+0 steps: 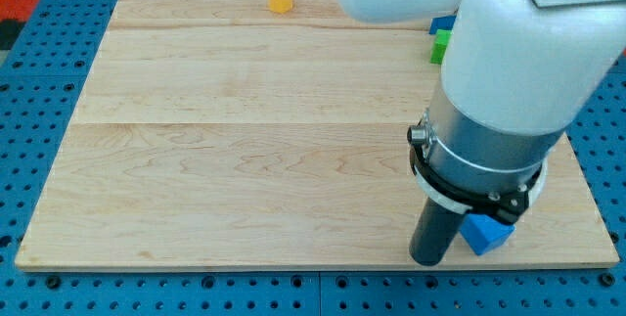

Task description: Place your arm top side of the blue cube

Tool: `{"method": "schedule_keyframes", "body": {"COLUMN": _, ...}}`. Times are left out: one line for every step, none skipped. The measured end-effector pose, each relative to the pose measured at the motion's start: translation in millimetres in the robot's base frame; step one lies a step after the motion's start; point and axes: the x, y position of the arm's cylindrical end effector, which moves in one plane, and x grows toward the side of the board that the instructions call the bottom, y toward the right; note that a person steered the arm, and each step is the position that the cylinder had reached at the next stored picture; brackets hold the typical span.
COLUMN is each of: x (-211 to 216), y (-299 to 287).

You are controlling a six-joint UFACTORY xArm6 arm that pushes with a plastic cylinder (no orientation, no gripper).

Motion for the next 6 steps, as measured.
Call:
{"method": "schedule_keyframes", "body": {"x": -16, "y": -5}}
{"method": "schedule_keyframes", "body": {"x": -37, "y": -5}}
{"method": "schedule_keyframes", "body": {"x": -46, "y": 23}}
{"method": "schedule_keyframes", "body": {"x": -58, "y": 76}}
{"method": "schedule_keyframes", "body": {"x": -65, "y": 105}}
{"method": "schedule_keyframes", "body": {"x": -51, "y": 133}}
